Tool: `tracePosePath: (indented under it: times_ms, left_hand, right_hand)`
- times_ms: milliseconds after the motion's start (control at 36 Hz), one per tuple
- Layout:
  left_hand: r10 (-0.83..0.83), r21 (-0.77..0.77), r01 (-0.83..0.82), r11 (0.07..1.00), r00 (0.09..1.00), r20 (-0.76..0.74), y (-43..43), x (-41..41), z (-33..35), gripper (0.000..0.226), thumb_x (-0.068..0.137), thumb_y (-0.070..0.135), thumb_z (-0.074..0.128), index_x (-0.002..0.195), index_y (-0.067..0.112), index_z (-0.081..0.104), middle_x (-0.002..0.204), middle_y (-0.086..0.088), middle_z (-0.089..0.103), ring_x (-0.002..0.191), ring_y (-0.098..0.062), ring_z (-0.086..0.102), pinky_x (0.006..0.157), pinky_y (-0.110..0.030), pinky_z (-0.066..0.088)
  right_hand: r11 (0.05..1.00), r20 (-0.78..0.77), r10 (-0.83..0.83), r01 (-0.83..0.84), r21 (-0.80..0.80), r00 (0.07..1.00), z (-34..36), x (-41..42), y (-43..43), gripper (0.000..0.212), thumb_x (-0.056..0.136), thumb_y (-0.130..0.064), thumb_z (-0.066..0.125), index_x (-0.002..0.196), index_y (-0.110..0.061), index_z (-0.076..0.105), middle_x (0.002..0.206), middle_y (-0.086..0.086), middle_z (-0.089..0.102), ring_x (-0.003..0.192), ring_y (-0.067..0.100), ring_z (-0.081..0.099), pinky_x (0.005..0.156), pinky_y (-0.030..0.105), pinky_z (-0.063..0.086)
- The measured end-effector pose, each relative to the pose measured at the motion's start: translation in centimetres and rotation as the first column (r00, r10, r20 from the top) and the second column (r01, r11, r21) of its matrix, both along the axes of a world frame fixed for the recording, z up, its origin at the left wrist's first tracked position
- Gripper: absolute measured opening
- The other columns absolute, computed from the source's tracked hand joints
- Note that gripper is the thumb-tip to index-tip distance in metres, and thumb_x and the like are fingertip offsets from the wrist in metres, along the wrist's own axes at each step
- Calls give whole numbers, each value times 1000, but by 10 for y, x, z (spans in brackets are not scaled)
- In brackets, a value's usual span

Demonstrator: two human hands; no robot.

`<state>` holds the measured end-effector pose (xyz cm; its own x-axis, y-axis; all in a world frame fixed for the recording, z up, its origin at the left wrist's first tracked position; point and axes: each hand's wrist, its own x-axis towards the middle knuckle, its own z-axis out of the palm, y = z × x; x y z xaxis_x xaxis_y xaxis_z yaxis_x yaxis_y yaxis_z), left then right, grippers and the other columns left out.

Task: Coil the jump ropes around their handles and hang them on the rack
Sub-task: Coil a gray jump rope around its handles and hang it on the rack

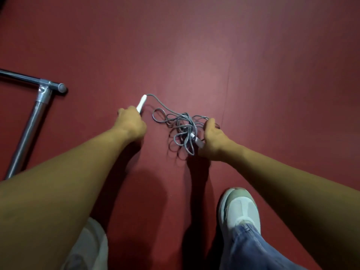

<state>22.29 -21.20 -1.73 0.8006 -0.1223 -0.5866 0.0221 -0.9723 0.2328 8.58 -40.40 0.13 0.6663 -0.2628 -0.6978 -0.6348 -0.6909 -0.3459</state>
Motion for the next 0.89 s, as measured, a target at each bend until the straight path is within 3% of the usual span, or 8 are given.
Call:
tracePosePath:
  times_ms: [111, 194, 306, 417, 583, 722, 833, 889]
  left_hand:
    - [118, -147, -127, 981, 991, -68, 13, 27, 53, 30, 88, 7, 52, 112, -7, 63, 101, -29, 67, 82, -44, 66, 65, -40, 48]
    - [232, -318, -312, 895, 936, -264, 14, 33, 116, 18, 81, 8, 52, 93, -3, 60, 70, -18, 57, 50, -26, 49, 52, -33, 43]
    - [221, -398, -406, 823, 874, -433, 7, 15, 219, 18, 92, 30, 54, 86, 14, 49, 64, -3, 36, 48, -16, 32, 52, -25, 27]
    - [248, -492, -468, 734, 859, -447, 12, -14, 299, 22, 102, 33, 47, 88, 16, 46, 60, -1, 36, 39, -15, 33, 44, -19, 32]
    - [326, -655, -559, 509, 829, -454, 36, -80, 385, 14, 102, 13, 37, 91, 15, 44, 68, -10, 46, 54, -20, 48, 51, -24, 39]
    - [441, -735, -594, 327, 784, -437, 55, -128, 411, 15, 92, 14, 64, 103, 6, 70, 88, -17, 71, 69, -23, 64, 62, -29, 54]
    - [477, -745, -581, 328, 782, -401, 62, -156, 420, 9, 91, 8, 67, 84, 3, 67, 51, -7, 63, 32, -16, 55, 35, -17, 38]
    - [514, -747, -525, 407, 808, -288, 67, -159, 420, 10, 83, 8, 69, 78, 0, 68, 54, -12, 67, 35, -20, 57, 38, -18, 36]
  right_hand:
    - [996, -281, -78, 86, 16, 957, 48, 13, -14, 37, 93, -3, 60, 125, -2, 42, 94, 21, 67, 80, 34, 71, 63, 45, 62]
    - [960, -344, -150, 220, 174, 927, 100, 21, -15, 20, 94, 16, 37, 98, 4, 52, 71, 23, 62, 58, 30, 67, 57, 45, 63]
    - [937, -251, -263, 309, 165, 932, 178, 26, -5, 26, 99, 0, 27, 85, -8, 47, 70, 12, 47, 54, 19, 41, 53, 26, 35]
    - [821, -118, -486, 499, 278, 866, 261, 21, 15, 16, 100, -19, 43, 85, -17, 44, 60, 2, 34, 48, 15, 28, 52, 18, 21]
    - [583, -51, -622, 505, 637, 782, 361, -10, 71, 17, 106, -29, 47, 98, -15, 53, 62, 3, 48, 54, 19, 50, 58, 26, 45]
    - [380, -81, -611, 381, 843, 788, 406, -41, 122, 22, 106, -24, 46, 101, -10, 62, 88, 9, 65, 75, 25, 66, 79, 44, 59]
    - [370, -81, -552, 331, 868, 830, 414, -58, 150, 37, 106, -26, 45, 134, -5, 60, 96, 9, 69, 80, 26, 68, 80, 45, 62]
    - [382, -75, -531, 317, 868, 844, 413, -62, 156, 37, 106, -24, 41, 141, -17, 53, 91, -7, 67, 65, 19, 62, 60, 32, 56]
